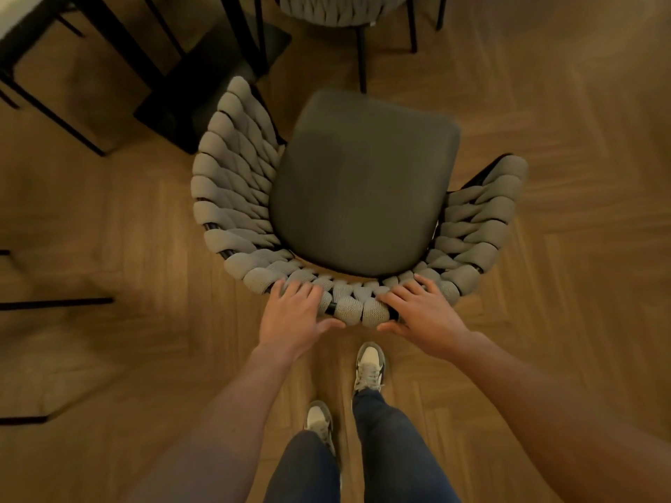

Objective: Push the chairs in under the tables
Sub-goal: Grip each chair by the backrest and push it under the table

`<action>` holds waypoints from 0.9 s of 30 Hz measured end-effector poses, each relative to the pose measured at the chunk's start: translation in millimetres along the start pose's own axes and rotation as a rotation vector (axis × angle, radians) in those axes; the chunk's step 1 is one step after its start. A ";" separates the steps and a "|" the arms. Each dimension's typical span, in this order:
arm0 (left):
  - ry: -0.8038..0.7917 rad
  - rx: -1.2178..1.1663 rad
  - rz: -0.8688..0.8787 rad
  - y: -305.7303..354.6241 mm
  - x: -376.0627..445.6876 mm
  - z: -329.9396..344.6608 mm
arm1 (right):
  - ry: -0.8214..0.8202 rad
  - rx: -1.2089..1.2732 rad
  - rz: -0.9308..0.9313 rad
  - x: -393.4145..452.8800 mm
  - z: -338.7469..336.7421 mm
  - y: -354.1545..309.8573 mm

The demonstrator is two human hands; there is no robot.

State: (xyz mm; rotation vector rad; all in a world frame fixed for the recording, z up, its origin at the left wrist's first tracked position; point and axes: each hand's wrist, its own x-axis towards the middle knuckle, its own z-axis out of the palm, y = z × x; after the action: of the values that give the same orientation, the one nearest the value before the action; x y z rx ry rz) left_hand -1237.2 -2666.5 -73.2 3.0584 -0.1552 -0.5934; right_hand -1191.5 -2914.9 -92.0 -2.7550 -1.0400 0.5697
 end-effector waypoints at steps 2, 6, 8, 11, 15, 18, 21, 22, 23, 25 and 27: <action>0.001 -0.015 -0.051 -1.1 1.0 -1.1 | -0.039 -0.008 -0.043 12.1 -6.7 5.1; 0.017 -0.053 -0.149 -6.0 2.7 0.7 | -0.113 -0.027 -0.131 38.9 -16.7 13.8; 0.027 -0.076 -0.193 -8.3 3.8 0.0 | -0.111 -0.070 -0.190 52.9 -19.8 17.7; 0.025 -0.109 -0.256 -9.4 3.9 -3.4 | -0.139 -0.090 -0.254 72.5 -26.9 23.1; 0.027 -0.124 -0.330 -10.3 6.9 -4.9 | -0.170 -0.096 -0.314 93.6 -40.3 26.0; 0.036 -0.133 -0.367 -10.9 9.6 -3.8 | -0.212 -0.107 -0.316 104.8 -48.9 27.0; 0.034 -0.173 -0.362 -13.4 11.0 -0.6 | -0.160 -0.027 -0.255 102.3 -49.6 26.2; 0.049 -0.217 -0.367 -15.3 9.9 0.3 | -0.094 0.029 -0.204 95.7 -45.4 24.7; 0.088 -0.277 -0.398 -18.1 8.7 0.4 | 0.022 0.107 -0.127 86.5 -41.0 22.2; 0.262 -0.390 -0.593 -27.8 6.1 -3.2 | 0.344 0.405 0.224 69.5 -36.9 11.2; 0.467 -0.547 -0.963 -41.9 4.9 -10.5 | 0.549 0.936 0.796 67.6 -41.9 -3.5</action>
State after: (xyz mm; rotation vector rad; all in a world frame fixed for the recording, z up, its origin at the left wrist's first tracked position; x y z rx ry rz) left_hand -1224.8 -2625.3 -67.0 2.4504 1.2799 0.1140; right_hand -1130.4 -2867.6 -72.8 -2.1104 0.4098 0.2235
